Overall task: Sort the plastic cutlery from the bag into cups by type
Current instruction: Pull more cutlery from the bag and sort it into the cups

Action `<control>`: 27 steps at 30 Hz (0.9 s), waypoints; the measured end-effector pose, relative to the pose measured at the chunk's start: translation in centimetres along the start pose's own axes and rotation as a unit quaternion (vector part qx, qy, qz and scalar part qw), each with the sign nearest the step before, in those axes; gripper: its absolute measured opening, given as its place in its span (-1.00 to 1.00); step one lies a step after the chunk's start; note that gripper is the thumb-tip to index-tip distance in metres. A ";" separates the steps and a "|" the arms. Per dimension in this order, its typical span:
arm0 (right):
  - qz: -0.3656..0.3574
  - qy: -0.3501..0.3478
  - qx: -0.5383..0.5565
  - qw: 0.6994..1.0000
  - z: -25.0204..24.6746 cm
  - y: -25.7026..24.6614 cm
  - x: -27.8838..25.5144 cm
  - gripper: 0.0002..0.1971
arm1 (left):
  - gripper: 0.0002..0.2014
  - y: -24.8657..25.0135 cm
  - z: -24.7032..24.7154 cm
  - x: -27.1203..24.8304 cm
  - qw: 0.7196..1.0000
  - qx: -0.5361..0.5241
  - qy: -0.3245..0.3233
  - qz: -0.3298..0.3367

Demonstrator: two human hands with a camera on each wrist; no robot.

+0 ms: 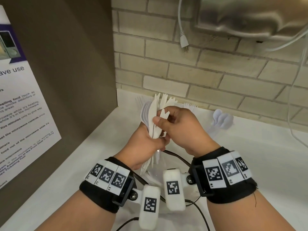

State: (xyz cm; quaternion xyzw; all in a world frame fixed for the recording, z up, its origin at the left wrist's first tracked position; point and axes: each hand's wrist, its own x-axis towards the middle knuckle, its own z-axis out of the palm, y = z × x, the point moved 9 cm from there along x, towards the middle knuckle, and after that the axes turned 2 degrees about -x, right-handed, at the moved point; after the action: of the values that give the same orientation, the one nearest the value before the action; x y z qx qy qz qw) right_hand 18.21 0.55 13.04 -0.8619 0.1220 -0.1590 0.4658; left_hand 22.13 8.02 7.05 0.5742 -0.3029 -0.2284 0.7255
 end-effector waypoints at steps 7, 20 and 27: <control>-0.009 0.015 -0.022 1.000 0.0 -0.1 0.1 -0.77 | -0.64 0.1 0.2 0.0 1.000 0.014 -0.003 0.012; 0.040 -0.014 0.071 0.997 0.0 1.5 0.6 -0.83 | -0.62 -1.7 -0.1 -0.2 0.988 -0.142 -0.012 -0.058; 0.042 -0.020 0.105 0.993 0.3 1.6 0.7 -0.91 | -0.56 -2.2 0.1 -0.1 0.969 -0.231 -0.026 -0.085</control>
State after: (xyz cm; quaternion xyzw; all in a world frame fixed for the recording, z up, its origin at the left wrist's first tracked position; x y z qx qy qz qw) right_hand 18.92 -0.30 11.66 -0.8054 0.1315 -0.1336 0.5624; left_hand 22.02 7.46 4.90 0.4082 -0.2107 -0.3675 0.8087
